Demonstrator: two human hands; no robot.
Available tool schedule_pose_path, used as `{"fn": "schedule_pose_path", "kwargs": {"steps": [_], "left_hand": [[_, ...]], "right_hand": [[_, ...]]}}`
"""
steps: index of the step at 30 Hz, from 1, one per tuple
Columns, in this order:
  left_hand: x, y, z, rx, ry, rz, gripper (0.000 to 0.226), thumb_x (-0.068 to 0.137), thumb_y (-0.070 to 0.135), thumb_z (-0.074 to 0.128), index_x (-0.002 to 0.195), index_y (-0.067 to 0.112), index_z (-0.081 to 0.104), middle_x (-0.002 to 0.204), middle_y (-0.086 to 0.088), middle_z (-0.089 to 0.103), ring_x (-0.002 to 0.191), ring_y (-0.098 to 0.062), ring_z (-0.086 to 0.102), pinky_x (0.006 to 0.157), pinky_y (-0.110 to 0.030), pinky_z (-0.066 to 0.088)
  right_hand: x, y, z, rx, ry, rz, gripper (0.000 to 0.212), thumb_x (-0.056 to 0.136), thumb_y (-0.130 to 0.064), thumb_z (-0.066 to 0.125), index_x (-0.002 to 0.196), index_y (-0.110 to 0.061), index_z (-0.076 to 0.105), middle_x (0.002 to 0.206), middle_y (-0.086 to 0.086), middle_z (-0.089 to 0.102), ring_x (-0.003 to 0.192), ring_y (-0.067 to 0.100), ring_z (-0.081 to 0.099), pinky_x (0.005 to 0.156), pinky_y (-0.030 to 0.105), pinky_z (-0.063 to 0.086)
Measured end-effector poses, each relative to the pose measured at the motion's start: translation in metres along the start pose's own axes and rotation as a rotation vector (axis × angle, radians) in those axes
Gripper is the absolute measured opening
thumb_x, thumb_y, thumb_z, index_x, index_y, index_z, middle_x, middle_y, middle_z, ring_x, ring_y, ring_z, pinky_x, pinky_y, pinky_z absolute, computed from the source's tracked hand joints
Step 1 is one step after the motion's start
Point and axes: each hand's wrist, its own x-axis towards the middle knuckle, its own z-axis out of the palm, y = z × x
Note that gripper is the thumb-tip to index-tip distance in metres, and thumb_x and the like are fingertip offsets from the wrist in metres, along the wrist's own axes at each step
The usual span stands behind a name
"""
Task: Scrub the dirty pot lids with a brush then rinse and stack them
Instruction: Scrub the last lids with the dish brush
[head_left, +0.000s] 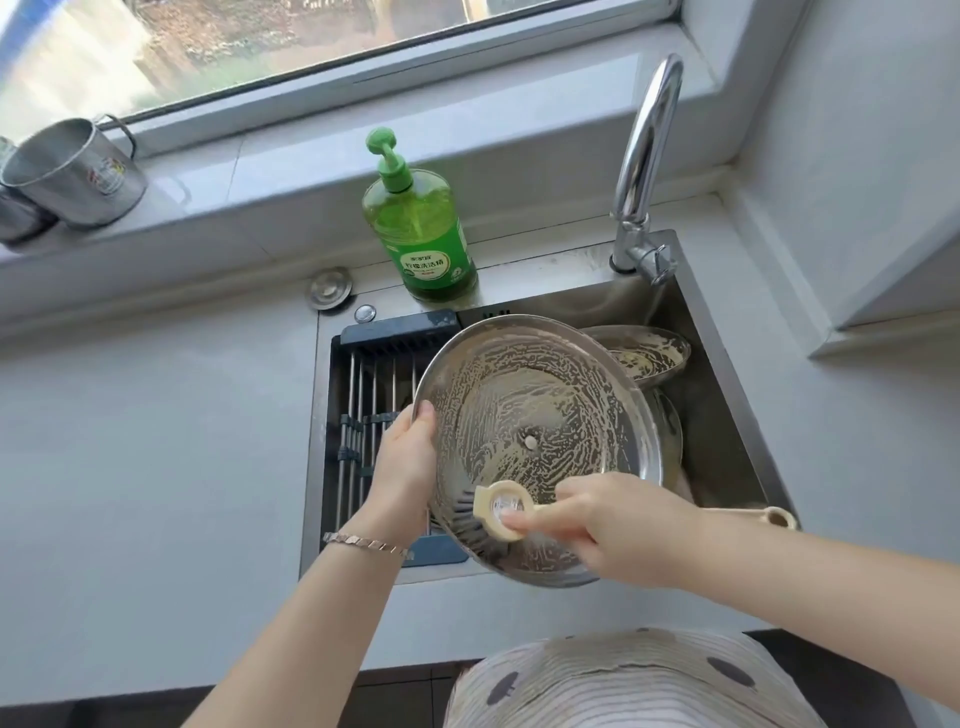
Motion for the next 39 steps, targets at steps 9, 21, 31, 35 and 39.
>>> {"fn": "schedule_pose_path", "kwargs": {"steps": [9,21,31,35,39], "left_hand": [[-0.002,-0.016,0.0,0.053,-0.106,-0.03,0.031,0.101,0.036,0.035,0.115,0.021,0.059,0.112,-0.008,0.067,0.104,-0.027,0.064,0.092,-0.05,0.05],[0.006,-0.005,-0.024,0.008,0.052,0.026,0.033,0.102,0.032,0.034,0.128,0.019,0.051,0.114,-0.004,0.06,0.105,-0.023,0.057,0.088,-0.038,0.048],[0.021,-0.003,-0.023,-0.029,0.068,0.017,0.022,0.102,0.029,0.038,0.102,0.018,0.057,0.091,-0.001,0.063,0.088,-0.022,0.06,0.084,-0.038,0.048],[0.035,-0.008,-0.023,0.148,0.001,-0.055,0.018,0.1,0.015,0.039,0.096,0.013,0.056,0.085,-0.008,0.061,0.07,-0.022,0.057,0.059,-0.033,0.052],[0.034,-0.01,-0.008,0.251,-0.196,-0.329,0.019,0.087,-0.016,0.03,0.094,-0.004,0.043,0.073,-0.02,0.057,0.044,-0.03,0.061,0.035,-0.038,0.051]], "right_hand": [[0.042,0.001,-0.014,0.096,0.295,0.231,0.048,0.094,-0.013,0.041,0.135,-0.038,0.046,0.084,0.001,0.052,0.086,0.023,0.054,0.068,0.031,0.039],[-0.022,0.008,0.011,-0.143,-0.212,0.078,0.049,0.098,-0.017,0.035,0.137,-0.045,0.038,0.103,0.008,0.055,0.09,0.029,0.055,0.068,0.033,0.035],[-0.01,0.002,0.026,-0.088,-0.133,0.181,0.05,0.095,-0.013,0.038,0.135,-0.043,0.044,0.092,0.007,0.051,0.081,0.026,0.049,0.065,0.032,0.036],[-0.038,0.042,0.021,0.19,0.026,0.531,0.038,0.097,-0.021,0.043,0.125,-0.043,0.056,0.107,0.001,0.066,0.079,0.014,0.059,0.068,0.028,0.045],[-0.069,0.071,0.002,0.481,0.361,0.813,0.03,0.095,-0.028,0.05,0.121,-0.039,0.059,0.12,0.005,0.064,0.11,0.023,0.058,0.098,0.04,0.045]]}}
